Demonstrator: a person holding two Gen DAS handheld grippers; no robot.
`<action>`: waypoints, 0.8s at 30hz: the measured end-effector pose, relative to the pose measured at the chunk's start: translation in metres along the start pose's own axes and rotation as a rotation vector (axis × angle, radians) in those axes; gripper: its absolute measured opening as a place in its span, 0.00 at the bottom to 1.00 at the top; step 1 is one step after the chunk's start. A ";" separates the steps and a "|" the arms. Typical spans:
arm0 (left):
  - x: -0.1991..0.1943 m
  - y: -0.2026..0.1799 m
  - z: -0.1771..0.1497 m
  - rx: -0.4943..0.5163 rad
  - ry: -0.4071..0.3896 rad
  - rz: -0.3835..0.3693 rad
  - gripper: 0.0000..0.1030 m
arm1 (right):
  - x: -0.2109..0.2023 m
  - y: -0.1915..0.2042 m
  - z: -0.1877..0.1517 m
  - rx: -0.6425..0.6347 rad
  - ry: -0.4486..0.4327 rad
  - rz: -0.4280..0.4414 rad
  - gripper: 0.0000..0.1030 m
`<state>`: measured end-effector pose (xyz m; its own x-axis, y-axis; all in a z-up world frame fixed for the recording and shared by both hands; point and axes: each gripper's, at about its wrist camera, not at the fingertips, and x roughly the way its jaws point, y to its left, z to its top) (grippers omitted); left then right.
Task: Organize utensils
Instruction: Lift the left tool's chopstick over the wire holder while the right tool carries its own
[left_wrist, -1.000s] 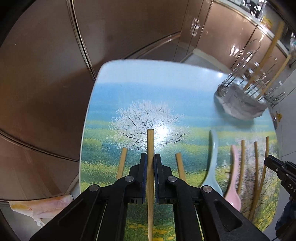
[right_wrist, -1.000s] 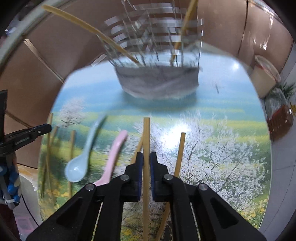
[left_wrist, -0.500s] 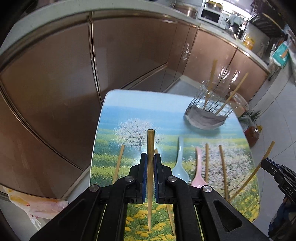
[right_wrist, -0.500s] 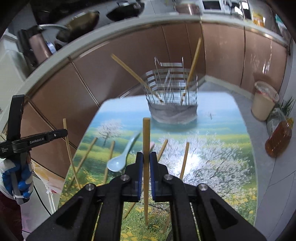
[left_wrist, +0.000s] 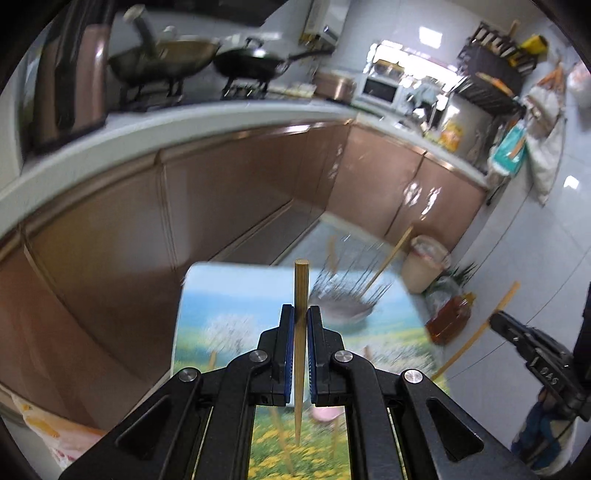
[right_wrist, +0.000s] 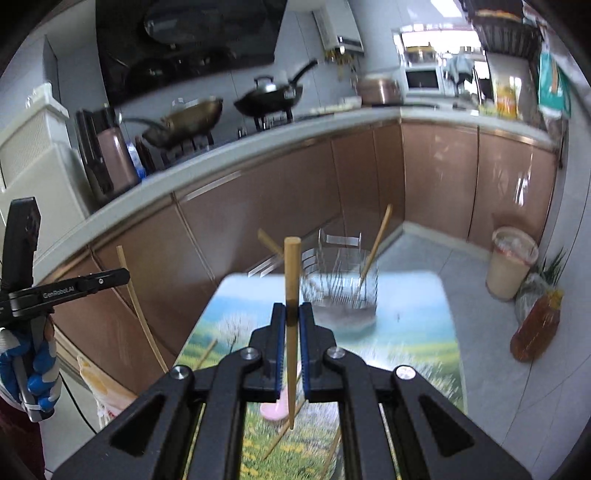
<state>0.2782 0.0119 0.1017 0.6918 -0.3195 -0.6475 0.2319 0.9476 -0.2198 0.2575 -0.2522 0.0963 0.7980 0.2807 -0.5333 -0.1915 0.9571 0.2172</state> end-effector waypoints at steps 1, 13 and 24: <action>-0.004 -0.007 0.010 0.003 -0.011 -0.018 0.06 | -0.004 0.001 0.008 -0.003 -0.012 -0.002 0.06; 0.033 -0.063 0.117 0.022 -0.134 -0.120 0.06 | 0.012 -0.024 0.105 -0.013 -0.129 -0.042 0.06; 0.162 -0.073 0.136 0.002 -0.183 -0.075 0.06 | 0.122 -0.077 0.119 0.005 -0.154 -0.061 0.06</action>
<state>0.4661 -0.1085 0.1118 0.7855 -0.3838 -0.4854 0.2887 0.9211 -0.2610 0.4379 -0.3001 0.1115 0.8865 0.2070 -0.4139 -0.1371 0.9717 0.1923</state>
